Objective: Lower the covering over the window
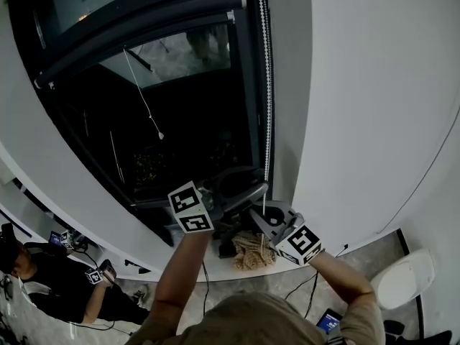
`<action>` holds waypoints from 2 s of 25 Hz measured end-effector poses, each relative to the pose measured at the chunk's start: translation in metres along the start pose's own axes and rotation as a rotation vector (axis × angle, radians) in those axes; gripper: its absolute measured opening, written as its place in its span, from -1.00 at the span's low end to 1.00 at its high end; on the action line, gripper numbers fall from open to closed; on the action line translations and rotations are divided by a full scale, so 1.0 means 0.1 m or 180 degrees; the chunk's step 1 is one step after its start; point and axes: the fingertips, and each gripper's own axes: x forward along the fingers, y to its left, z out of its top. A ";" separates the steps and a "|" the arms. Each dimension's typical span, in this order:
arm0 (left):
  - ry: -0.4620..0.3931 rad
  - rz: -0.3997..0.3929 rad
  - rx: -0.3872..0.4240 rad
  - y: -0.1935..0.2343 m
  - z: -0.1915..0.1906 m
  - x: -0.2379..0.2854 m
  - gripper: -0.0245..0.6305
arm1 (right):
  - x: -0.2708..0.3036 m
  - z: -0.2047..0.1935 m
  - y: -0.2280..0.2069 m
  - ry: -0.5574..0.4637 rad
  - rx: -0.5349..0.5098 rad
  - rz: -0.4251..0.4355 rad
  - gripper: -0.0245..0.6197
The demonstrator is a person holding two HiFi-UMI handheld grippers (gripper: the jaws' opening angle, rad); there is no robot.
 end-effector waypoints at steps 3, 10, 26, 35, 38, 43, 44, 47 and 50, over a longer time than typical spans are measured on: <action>0.0026 0.0008 -0.0019 0.01 -0.03 0.00 -0.53 | 0.01 -0.01 0.01 0.0007 -0.0025 0.0012 -0.90; 0.0095 0.0156 0.0062 0.05 -0.07 0.00 -0.73 | 0.05 -0.05 0.10 0.0084 -0.0059 0.0048 -0.91; 0.0383 0.0784 0.0456 0.27 -0.53 -0.41 -0.85 | -0.27 1.07 -0.19 -0.0579 -0.0416 -0.0158 -0.41; 0.0336 0.0692 0.0193 -0.03 -0.88 -0.51 -0.85 | 0.08 1.34 -0.42 -0.0638 -0.0110 -0.0228 -0.81; 0.0354 0.0719 0.0176 -0.06 -0.89 -0.58 -0.85 | 0.13 1.30 -0.40 -0.0636 -0.0053 -0.0189 -0.82; 0.0276 0.0618 0.0012 -0.16 -0.91 -0.64 -0.85 | 0.23 0.84 -0.22 -0.0188 0.0189 0.0032 -0.91; 0.0304 0.0571 -0.0041 -0.20 -0.91 -0.67 -0.85 | 0.25 0.59 -0.14 0.0008 0.0298 0.0119 -0.91; 0.0571 0.0458 -0.0056 -0.31 -1.07 -0.73 -0.85 | 0.14 0.22 -0.09 0.0082 0.0542 0.0126 -0.91; 0.0602 0.0509 0.0027 -0.25 -1.07 -0.67 -0.85 | -0.06 0.65 -0.28 -0.0469 0.0380 -0.0079 -0.91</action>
